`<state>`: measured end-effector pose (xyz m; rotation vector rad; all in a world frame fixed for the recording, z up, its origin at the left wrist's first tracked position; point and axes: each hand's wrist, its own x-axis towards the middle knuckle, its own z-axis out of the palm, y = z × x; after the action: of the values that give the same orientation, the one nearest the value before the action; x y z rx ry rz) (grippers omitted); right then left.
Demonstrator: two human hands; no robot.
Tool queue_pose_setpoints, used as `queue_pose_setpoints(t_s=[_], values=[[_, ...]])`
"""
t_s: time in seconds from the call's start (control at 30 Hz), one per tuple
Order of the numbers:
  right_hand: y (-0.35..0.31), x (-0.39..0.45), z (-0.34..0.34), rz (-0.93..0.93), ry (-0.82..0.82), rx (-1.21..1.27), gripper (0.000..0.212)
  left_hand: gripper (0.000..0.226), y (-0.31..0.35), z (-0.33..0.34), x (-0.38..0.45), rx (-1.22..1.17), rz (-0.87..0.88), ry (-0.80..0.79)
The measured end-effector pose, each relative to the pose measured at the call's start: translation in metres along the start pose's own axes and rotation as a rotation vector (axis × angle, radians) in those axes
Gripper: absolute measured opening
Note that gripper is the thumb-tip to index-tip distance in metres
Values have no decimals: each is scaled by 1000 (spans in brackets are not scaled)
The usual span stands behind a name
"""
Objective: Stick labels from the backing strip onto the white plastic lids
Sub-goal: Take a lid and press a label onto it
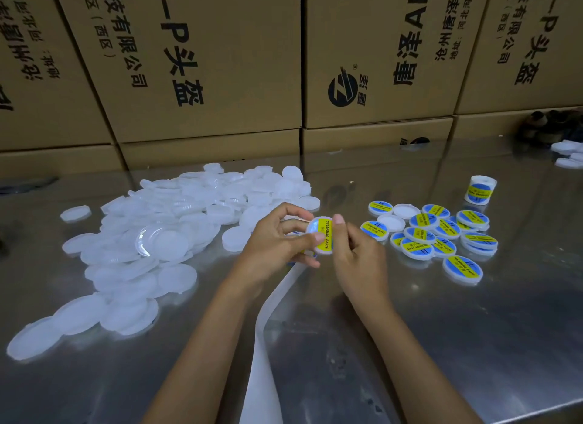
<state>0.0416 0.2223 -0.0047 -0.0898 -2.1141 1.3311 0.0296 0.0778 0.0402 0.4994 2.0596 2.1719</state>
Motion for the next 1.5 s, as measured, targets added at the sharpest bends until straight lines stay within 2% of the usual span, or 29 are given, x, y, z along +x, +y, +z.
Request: queue_pose_setpoints(t_s=[0.07, 0.13, 0.27, 0.37, 0.4, 0.47, 0.57, 0.67, 0.77, 1.03, 1.17, 1.27, 1.37, 1.5], values=[[1, 1, 0, 2, 18, -15, 49, 45, -2, 3, -1, 12, -4, -78], [0, 1, 0, -1, 7, -1, 48, 47, -3, 5, 0, 23, 10, -91], [-2, 0, 3, -9, -71, 158, 44, 29, -3, 5, 1, -25, 12, 34], [0, -4, 6, 3, -190, 90, 53, 8, -4, 3, 3, -17, 5, 155], [0, -5, 7, 0, -209, 53, 53, 8, -4, 1, 3, 10, 7, 182], [1, -6, 7, -16, -201, 31, 47, 14, -4, -1, 5, 24, 8, 192], [1, -3, 5, -27, -129, 71, 44, 20, -5, -2, 5, 0, 6, 81], [1, -2, 2, -16, -74, 90, 42, 43, -7, -2, 5, -10, 19, -71], [0, -4, 2, -9, -69, 78, 41, 59, -10, 0, 5, 64, 32, -90], [0, -3, 4, 32, -54, 28, 51, 30, -12, 3, 5, -90, -21, 14], [0, -2, 4, 39, -125, 95, 53, 23, -11, 5, 5, -114, -21, 82], [0, -6, 7, 30, -225, 4, 55, 25, -8, -1, 5, -99, -34, 161], [0, -8, 8, 3, -244, -22, 52, 21, -5, -3, 4, -92, -45, 217], [-2, -9, 8, -29, -217, 91, 51, 12, -2, -2, 3, -72, -43, 249]])
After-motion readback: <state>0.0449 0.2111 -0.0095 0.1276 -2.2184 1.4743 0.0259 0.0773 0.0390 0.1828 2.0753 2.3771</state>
